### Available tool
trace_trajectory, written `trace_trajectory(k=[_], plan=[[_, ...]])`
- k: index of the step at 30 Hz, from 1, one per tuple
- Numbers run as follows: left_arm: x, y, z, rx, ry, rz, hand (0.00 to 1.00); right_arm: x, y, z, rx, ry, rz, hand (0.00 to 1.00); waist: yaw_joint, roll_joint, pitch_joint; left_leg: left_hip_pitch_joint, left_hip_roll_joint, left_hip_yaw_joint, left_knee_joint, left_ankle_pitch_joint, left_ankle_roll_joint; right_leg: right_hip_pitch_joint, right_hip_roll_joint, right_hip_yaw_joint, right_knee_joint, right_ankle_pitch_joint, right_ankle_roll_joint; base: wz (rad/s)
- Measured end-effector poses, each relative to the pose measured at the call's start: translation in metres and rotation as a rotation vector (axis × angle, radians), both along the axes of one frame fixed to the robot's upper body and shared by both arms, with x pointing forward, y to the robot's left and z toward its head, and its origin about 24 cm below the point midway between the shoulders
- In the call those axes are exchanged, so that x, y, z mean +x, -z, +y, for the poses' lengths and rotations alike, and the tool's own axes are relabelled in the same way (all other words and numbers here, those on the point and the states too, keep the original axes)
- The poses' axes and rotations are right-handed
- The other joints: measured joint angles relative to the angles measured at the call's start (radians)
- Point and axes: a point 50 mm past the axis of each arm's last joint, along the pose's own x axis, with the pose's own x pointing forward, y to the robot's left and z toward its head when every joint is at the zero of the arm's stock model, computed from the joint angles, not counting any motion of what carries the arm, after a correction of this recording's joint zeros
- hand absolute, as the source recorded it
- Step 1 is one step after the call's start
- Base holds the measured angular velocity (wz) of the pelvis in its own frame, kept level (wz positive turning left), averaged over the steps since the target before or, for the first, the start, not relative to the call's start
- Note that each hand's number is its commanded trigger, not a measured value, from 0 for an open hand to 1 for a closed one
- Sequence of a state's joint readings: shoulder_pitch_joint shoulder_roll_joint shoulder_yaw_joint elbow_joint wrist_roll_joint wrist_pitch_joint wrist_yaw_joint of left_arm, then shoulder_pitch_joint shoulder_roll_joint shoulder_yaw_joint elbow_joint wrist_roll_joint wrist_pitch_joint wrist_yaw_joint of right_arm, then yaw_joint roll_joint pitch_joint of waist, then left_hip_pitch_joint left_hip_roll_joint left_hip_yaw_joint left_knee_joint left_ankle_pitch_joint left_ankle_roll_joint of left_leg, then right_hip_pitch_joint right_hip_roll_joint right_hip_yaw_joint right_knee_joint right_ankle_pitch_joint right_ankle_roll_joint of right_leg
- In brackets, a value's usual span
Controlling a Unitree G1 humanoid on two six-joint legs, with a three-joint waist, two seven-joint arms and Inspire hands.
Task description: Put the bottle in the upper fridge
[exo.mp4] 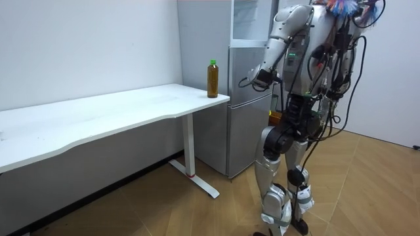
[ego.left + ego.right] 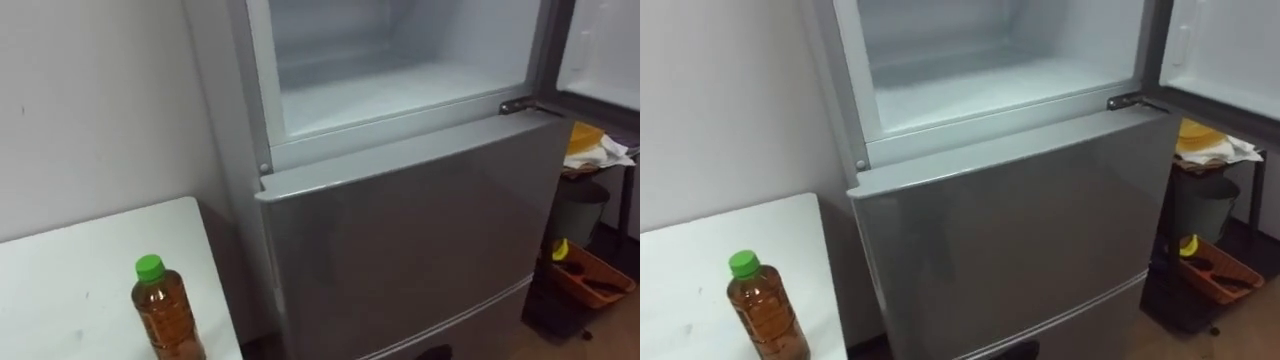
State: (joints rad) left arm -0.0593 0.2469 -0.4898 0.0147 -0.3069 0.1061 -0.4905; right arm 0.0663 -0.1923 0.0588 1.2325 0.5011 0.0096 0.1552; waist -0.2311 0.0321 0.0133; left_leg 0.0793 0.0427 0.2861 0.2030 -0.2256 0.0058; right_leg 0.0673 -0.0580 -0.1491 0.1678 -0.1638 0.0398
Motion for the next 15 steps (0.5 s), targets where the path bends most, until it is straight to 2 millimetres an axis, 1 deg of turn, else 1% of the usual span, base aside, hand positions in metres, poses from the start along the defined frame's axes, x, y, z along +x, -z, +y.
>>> trace_trajectory(k=[2, 3, 5, 7, 9, 11, 13, 15], plan=[[-0.003, 0.005, 0.007, 0.007, -0.034, 0.017, 0.00, 0.001, 0.000, 0.002, 0.005, -0.003, -0.004, 0.00, 0.017, -0.004, -0.0012, 0.001, 0.000, -0.002, 0.000, 0.000, 0.000, 0.000, 0.000, -0.002, 0.001, -0.001, -0.001, 0.03], [-0.004, 0.006, 0.009, 0.007, -0.047, 0.025, 0.00, 0.002, 0.000, 0.003, 0.006, -0.006, -0.007, 0.00, 0.023, -0.006, -0.0004, -0.002, 0.000, -0.007, 0.000, 0.000, 0.000, 0.001, -0.001, -0.007, 0.001, -0.001, -0.001, 0.15], [-0.006, 0.010, 0.013, 0.005, -0.066, 0.041, 0.00, 0.004, 0.000, 0.004, 0.006, -0.015, -0.014, 0.00, 0.026, -0.007, -0.0006, -0.007, -0.002, -0.019, 0.000, 0.000, 0.000, 0.003, -0.002, -0.019, 0.000, -0.001, 0.000, 0.15], [-0.012, 0.015, 0.016, 0.013, -0.083, 0.064, 0.00, 0.004, 0.000, 0.005, 0.004, -0.034, -0.018, 0.00, 0.045, -0.008, -0.0006, -0.008, -0.001, -0.022, 0.000, 0.001, -0.001, 0.003, -0.002, -0.024, 0.000, -0.002, -0.002, 0.04], [-0.015, 0.018, 0.018, 0.013, -0.091, 0.076, 0.00, 0.005, 0.000, 0.005, 0.003, -0.047, -0.018, 0.00, 0.051, -0.010, -0.0004, -0.015, -0.002, -0.033, 0.001, 0.002, -0.002, 0.002, -0.002, -0.035, -0.001, -0.003, -0.003, 0.14], [-0.017, 0.022, 0.023, 0.029, -0.110, 0.086, 0.00, 0.005, 0.000, 0.007, 0.013, -0.052, -0.020, 0.00, 0.057, -0.015, -0.0009, -0.016, -0.002, -0.039, 0.001, 0.004, -0.004, 0.003, -0.003, -0.042, -0.001, -0.005, -0.005, 0.12], [-0.022, 0.033, 0.032, 0.071, -0.147, 0.120, 0.00, 0.001, 0.001, 0.010, 0.027, -0.052, -0.022, 0.00, 0.070, -0.026, -0.0044, -0.018, -0.001, -0.045, 0.002, 0.006, -0.007, 0.005, -0.002, -0.051, -0.001, -0.010, -0.007, 0.09], [-0.026, 0.043, 0.040, 0.094, -0.178, 0.159, 0.00, 0.000, 0.001, 0.011, 0.033, -0.055, -0.020, 0.00, 0.076, -0.032, -0.0072, -0.023, -0.001, -0.048, 0.004, 0.007, -0.008, 0.004, -0.002, -0.057, -0.001, -0.011, -0.008, 0.10]])
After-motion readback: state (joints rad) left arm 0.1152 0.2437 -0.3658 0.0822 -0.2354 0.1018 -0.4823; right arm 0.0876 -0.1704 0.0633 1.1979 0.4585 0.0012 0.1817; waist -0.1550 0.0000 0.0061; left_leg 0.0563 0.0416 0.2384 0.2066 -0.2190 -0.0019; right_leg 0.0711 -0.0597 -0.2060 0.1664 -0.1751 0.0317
